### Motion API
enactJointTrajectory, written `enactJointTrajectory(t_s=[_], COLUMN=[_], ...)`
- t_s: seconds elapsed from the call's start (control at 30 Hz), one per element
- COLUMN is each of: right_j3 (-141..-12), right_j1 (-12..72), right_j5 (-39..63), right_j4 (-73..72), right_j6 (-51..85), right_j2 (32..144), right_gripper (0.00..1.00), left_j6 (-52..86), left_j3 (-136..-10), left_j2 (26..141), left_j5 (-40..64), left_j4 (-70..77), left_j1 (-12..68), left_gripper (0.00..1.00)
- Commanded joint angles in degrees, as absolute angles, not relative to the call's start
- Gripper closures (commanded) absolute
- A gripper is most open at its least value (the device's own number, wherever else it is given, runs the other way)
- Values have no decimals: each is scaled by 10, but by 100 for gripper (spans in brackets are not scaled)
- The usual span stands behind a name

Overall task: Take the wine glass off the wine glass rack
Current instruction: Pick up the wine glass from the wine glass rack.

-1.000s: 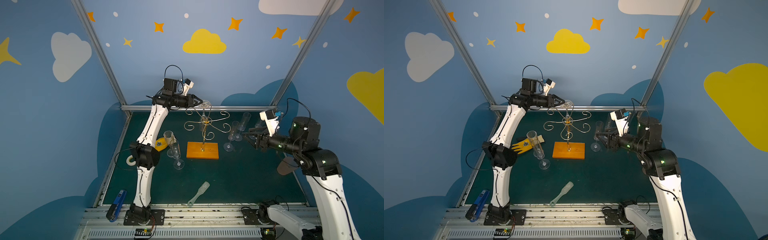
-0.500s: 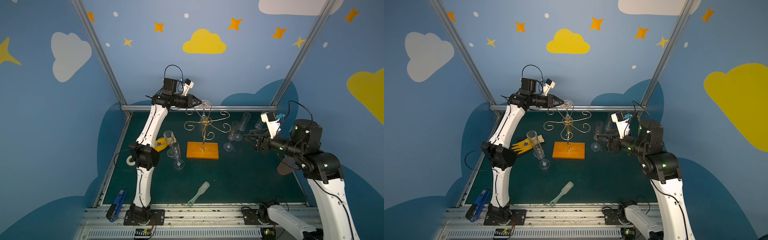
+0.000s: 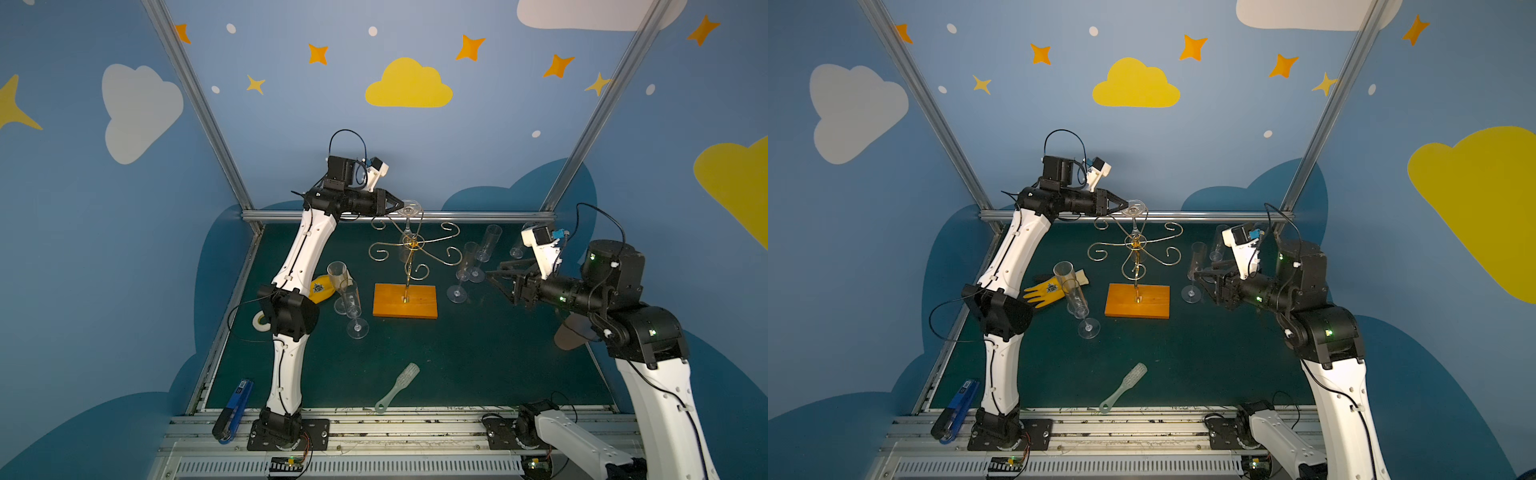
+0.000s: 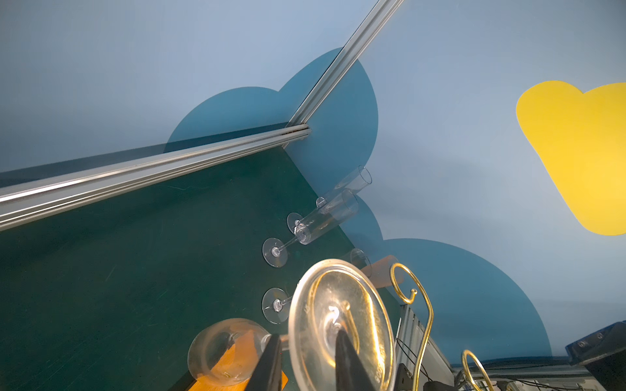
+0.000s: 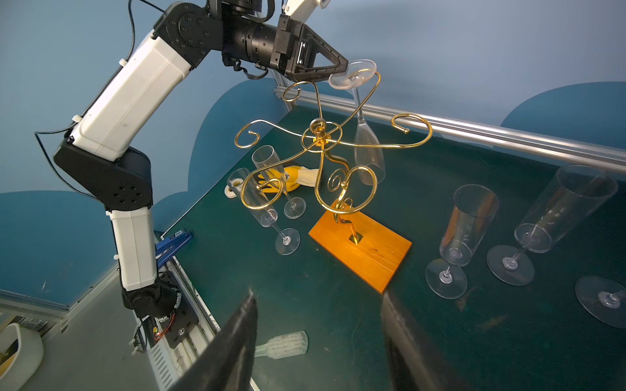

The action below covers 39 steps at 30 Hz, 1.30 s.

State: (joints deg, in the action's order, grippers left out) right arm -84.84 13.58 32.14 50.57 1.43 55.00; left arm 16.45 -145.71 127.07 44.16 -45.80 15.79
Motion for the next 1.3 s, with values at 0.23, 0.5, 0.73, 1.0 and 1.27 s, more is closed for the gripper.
enactJointTrajectory(t_s=[0.23,0.5,0.73,1.0,1.27], right_j3=[-839,-839,-838,-836,-832], right_j1=[133,133,133,133,133], right_j5=[320,319,318,316,316], right_j4=[511,508,508,510,509], right_j6=[11,13,13,13,16], right_j2=[540,539,537,530,524], right_gripper=[42,42,42,42,42], left_j6=[161,174,185,205,235], left_j3=[-1453,-1455,-1454,-1454,-1451], left_j2=[1257,1252,1242,1229,1219], left_j5=[446,444,443,449,472], left_j4=[-472,-464,-457,-443,-410], left_j1=[174,176,176,176,176], left_gripper=[80,88,95,97,97])
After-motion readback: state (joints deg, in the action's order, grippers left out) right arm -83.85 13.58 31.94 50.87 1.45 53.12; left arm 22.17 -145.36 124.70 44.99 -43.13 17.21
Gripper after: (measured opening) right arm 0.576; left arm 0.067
